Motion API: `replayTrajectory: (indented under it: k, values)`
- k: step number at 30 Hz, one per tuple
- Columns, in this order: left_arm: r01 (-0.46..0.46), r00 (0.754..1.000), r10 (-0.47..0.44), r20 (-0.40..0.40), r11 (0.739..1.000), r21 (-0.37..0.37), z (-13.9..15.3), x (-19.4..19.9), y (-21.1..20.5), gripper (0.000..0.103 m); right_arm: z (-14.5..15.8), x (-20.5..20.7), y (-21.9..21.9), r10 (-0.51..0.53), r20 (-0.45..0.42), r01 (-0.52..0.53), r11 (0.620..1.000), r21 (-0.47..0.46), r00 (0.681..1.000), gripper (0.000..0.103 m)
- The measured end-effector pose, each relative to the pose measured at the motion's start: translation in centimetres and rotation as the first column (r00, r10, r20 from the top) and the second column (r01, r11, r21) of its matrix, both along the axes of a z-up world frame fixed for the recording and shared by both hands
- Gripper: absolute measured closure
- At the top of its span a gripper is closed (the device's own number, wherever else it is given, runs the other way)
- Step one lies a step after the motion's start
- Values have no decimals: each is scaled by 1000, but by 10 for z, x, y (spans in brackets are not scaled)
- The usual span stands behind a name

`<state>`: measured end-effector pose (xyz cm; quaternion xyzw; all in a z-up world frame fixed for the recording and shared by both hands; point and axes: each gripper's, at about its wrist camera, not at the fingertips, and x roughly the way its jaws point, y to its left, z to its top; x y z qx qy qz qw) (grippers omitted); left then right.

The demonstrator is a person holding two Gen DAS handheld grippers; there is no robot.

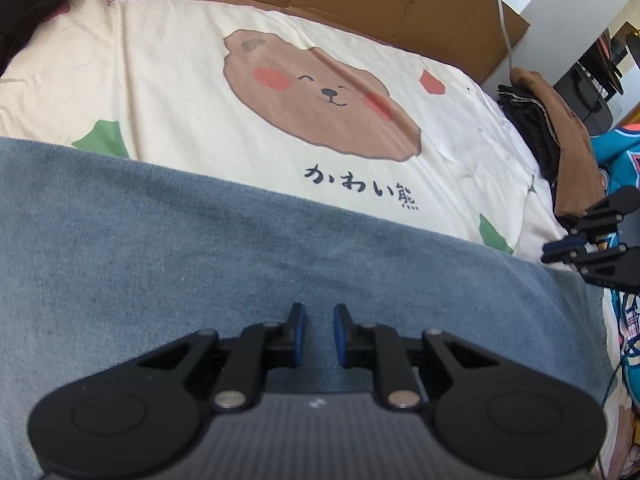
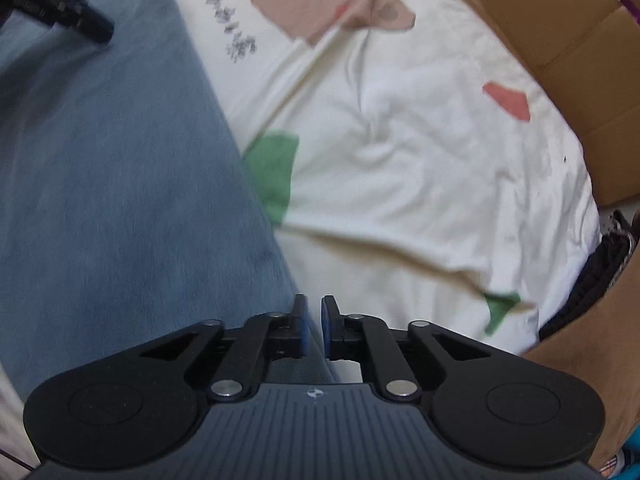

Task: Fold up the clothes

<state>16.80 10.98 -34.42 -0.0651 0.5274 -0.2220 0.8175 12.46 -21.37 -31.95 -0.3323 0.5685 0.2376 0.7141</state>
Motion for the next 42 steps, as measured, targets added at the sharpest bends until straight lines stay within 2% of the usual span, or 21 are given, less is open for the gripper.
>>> replayTrajectory:
  k: [7, 13, 14, 16, 19, 20, 24, 27, 29, 31, 36, 38, 42]
  values:
    - [-4, 1000, 4, 0, 1000, 1, 1, -2, 0, 86, -7, -15, -11, 104, -56, -106, 993, -52, 993, 80]
    - [-3, 1000, 3, -1, 1000, 2, 2, -1, 0, 86, -21, -11, -5, 129, -70, -131, 991, -24, 989, 77]
    - [-2, 1000, 2, -1, 1000, 2, 2, -1, 0, 86, -23, -12, -3, 145, -67, -147, 989, -18, 987, 78]
    - [-2, 1000, 2, -1, 1000, 2, 2, -1, 0, 86, -26, -16, 0, 189, -65, -190, 982, -21, 980, 89]
    - [-2, 1000, 2, -1, 1000, 2, 2, -1, 0, 86, -26, -20, 0, 214, -58, -216, 976, -33, 975, 99]
    - [-2, 1000, 2, -1, 1000, 2, 2, -1, 0, 86, -24, -20, -1, 213, -54, -216, 976, -40, 975, 103]
    - [-5, 1000, 5, -4, 1000, 0, 3, -1, 0, 86, -17, -19, 1, 197, -13, -198, 977, -86, 980, 103]
    - [-19, 1000, 19, -16, 1000, -22, 5, 0, 2, 86, -14, -12, -2, 146, 56, -136, 978, -159, 988, 103]
    - [-25, 1000, 25, -16, 999, -34, 7, 2, 2, 86, -10, 0, -10, 75, 39, -70, 991, -113, 996, 103]
    - [-19, 1000, 19, -10, 999, -38, 8, 3, 1, 86, -8, 0, -14, 65, 17, -64, 994, -90, 998, 103]
    - [17, 1000, -17, -15, 999, -29, 2, 12, -12, 86, -1, -5, -32, 83, -46, -87, 991, -104, 996, 102]
    - [29, 1000, -29, -6, 999, -23, 2, 15, -18, 86, 6, -12, -46, 59, -60, -65, 992, -108, 996, 99]
    - [59, 998, -59, 2, 998, -8, 2, 21, -33, 86, 12, -17, -78, 0, -87, -11, 992, -124, 996, 99]
